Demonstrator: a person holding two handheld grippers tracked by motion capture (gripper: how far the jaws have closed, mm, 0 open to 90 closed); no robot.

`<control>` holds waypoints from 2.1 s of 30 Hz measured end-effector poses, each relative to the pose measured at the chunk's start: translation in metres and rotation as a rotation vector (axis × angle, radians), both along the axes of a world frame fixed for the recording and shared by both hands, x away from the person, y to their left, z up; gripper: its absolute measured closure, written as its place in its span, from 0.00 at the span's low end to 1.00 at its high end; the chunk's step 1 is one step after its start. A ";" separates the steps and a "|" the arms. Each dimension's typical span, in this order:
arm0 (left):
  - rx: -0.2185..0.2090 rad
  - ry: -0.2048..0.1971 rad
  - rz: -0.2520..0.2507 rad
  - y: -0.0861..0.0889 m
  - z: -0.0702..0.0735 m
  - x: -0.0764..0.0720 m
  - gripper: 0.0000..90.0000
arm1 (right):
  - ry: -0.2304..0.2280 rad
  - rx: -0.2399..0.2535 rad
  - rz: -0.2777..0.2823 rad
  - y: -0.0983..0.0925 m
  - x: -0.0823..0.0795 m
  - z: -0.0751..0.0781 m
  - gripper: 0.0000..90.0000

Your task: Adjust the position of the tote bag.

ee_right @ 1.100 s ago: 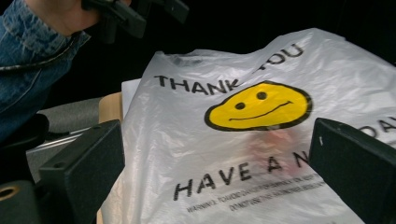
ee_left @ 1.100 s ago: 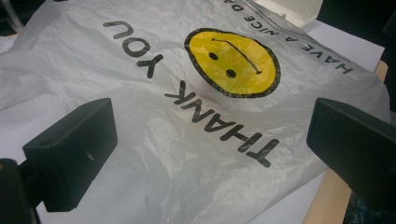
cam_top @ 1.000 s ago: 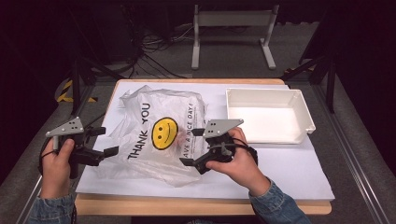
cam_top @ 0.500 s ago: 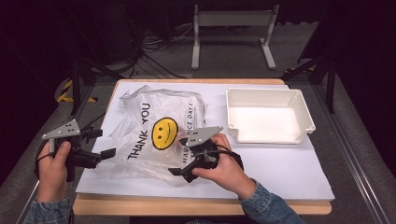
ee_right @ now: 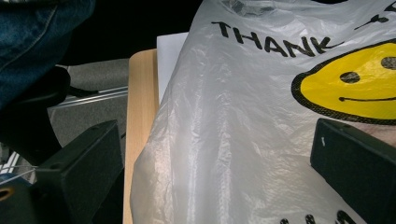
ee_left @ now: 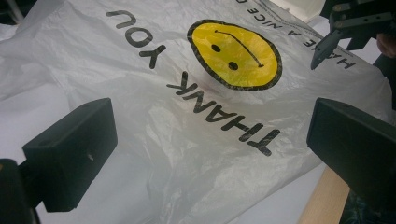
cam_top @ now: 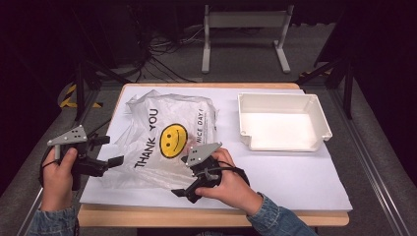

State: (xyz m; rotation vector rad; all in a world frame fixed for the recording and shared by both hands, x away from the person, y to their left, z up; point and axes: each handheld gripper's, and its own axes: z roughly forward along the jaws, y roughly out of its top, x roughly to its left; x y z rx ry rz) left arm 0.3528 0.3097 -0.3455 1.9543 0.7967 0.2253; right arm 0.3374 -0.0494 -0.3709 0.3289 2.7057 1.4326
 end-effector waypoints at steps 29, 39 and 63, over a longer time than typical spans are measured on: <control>-0.013 -0.006 0.011 0.004 0.001 0.000 0.02 | -0.121 -0.135 0.018 -0.013 -0.002 0.004 0.99; -0.042 -0.038 0.013 0.005 0.008 0.004 0.02 | -0.154 -0.095 -0.058 -0.048 0.001 0.023 0.99; -0.045 -0.048 -0.006 0.001 0.010 0.010 0.02 | -0.119 -0.104 -0.211 -0.133 0.005 0.024 0.99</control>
